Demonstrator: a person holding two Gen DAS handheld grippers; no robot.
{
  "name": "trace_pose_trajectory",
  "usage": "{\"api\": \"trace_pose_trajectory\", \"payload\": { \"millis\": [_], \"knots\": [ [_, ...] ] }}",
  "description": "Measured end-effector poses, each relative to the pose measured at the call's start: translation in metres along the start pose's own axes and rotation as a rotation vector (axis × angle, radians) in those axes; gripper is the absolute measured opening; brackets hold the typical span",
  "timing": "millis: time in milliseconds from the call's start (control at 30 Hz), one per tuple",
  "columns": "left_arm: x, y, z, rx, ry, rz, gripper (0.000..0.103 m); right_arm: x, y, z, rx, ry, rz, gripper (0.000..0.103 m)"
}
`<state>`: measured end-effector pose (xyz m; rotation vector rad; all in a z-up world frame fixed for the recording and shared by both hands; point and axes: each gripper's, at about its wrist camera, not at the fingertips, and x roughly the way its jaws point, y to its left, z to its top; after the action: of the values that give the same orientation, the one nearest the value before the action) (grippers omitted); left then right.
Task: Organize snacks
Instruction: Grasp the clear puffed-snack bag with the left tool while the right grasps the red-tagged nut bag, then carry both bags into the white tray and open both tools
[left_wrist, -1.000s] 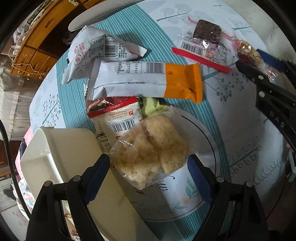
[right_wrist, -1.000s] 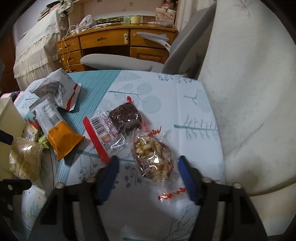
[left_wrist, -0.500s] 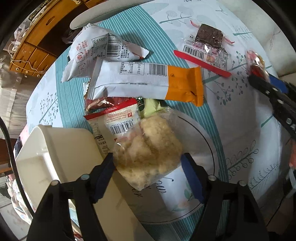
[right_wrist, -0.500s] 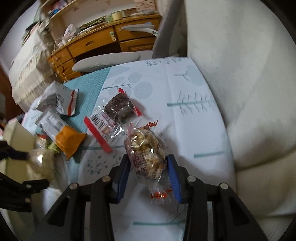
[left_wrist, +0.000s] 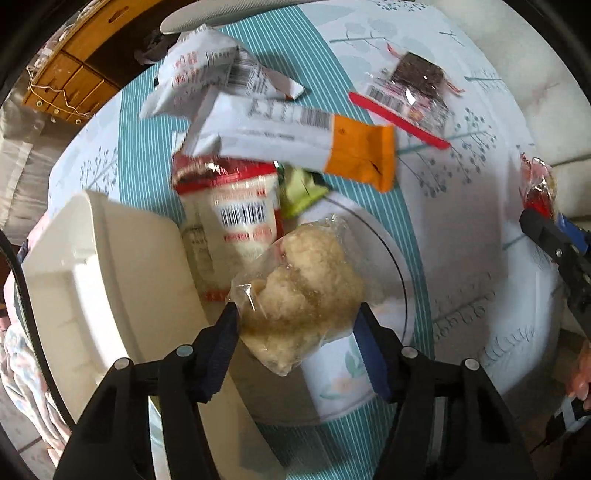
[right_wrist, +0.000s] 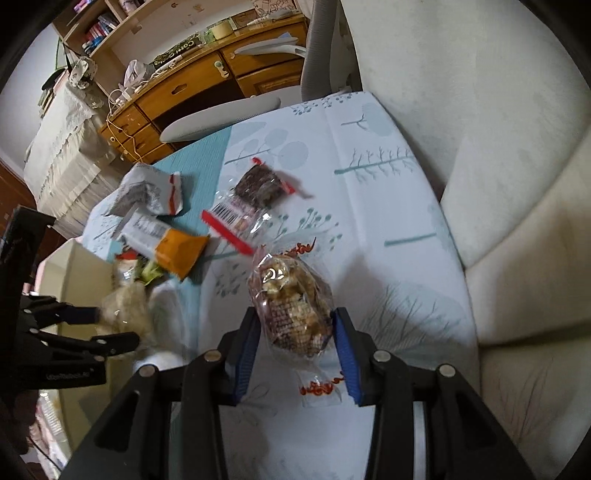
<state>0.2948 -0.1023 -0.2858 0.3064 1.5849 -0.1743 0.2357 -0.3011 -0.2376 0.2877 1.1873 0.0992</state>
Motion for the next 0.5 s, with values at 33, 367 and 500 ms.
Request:
{"api": "trace_pose_trajectory", "payload": {
  "millis": [33, 367, 500],
  "knots": [
    [-0.001, 0.0, -0.004, -0.005, -0.002, -0.01, 0.06, -0.001, 0.001, -0.002, 0.007, 0.005, 0.008, 0.04],
    [-0.029, 0.0, -0.053, -0.088, -0.055, -0.123, 0.059, -0.028, 0.024, -0.036, -0.017, 0.048, 0.041, 0.04],
    [-0.053, 0.006, -0.08, -0.135, -0.095, -0.18, 0.059, -0.044, 0.033, -0.047, -0.032, 0.045, 0.06, 0.04]
  ]
}}
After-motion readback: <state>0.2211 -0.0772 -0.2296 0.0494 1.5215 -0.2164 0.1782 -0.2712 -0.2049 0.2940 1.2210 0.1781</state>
